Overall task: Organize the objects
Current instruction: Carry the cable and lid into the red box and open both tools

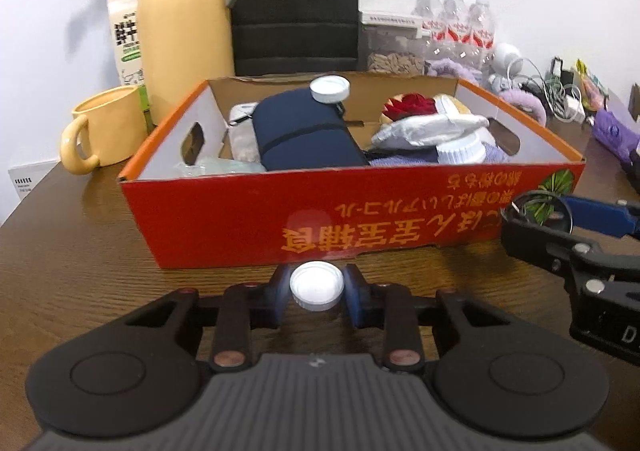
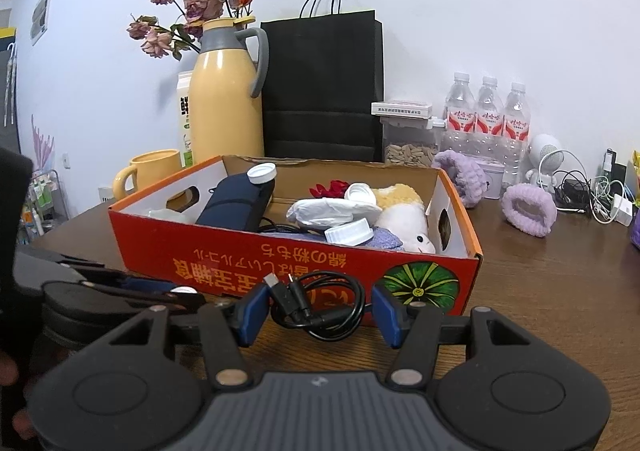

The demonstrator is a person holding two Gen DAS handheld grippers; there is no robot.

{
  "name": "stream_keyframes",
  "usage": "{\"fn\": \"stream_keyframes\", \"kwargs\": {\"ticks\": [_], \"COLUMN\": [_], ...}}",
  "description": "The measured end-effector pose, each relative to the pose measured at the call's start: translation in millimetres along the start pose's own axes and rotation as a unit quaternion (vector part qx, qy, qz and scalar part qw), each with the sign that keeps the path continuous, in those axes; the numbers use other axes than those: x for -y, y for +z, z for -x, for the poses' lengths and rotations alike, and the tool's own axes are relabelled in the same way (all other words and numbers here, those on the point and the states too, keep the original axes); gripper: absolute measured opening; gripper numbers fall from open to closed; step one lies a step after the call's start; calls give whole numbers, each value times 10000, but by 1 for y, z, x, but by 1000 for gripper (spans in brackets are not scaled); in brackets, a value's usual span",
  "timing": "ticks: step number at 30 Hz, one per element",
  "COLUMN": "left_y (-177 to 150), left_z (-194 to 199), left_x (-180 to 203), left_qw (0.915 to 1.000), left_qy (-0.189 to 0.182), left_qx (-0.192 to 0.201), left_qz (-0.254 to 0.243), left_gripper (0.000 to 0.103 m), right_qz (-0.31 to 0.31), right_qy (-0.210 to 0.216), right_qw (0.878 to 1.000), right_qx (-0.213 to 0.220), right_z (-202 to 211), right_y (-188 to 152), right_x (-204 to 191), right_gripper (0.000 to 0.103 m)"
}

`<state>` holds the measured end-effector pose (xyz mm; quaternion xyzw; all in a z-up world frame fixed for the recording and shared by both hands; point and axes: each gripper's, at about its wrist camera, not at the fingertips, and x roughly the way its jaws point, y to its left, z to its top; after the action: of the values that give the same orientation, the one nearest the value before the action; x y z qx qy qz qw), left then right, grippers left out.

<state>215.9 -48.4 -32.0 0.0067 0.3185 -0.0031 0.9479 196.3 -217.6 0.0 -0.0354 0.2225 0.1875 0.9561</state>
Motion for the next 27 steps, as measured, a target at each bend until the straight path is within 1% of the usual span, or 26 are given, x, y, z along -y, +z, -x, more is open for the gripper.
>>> {"fn": "stream_keyframes", "kwargs": {"ticks": [5, 9, 14, 21, 24, 27], "left_y": [0, 2, 23, 63, 76, 86], "left_z": [12, 31, 46, 44, 35, 24], "left_x": [-7, -8, -15, -29, -37, -42], "left_qw": [9997, 9986, 9960, 9915, 9905, 9903], "left_qy": [-13, -69, -115, 164, 238, 278], "left_qx": [189, 503, 865, 1279, 1337, 1341], "left_qz": [141, 165, 215, 182, 219, 224], "left_gripper": [29, 29, 29, 29, 29, 30], "right_qz": [26, 51, 156, 257, 300, 263], "right_qy": [25, 14, 89, 46, 7, -36], "right_qw": [10000, 9999, 9991, 9977, 9973, 9977], "right_qx": [30, 163, 395, 619, 669, 619], "right_z": [1, 6, 12, -2, -16, -36], "right_y": [0, 1, 13, 50, 63, 75], "right_x": [-1, -3, -8, -14, -16, -18], "right_gripper": [55, 55, 55, 55, 55, 55]}}
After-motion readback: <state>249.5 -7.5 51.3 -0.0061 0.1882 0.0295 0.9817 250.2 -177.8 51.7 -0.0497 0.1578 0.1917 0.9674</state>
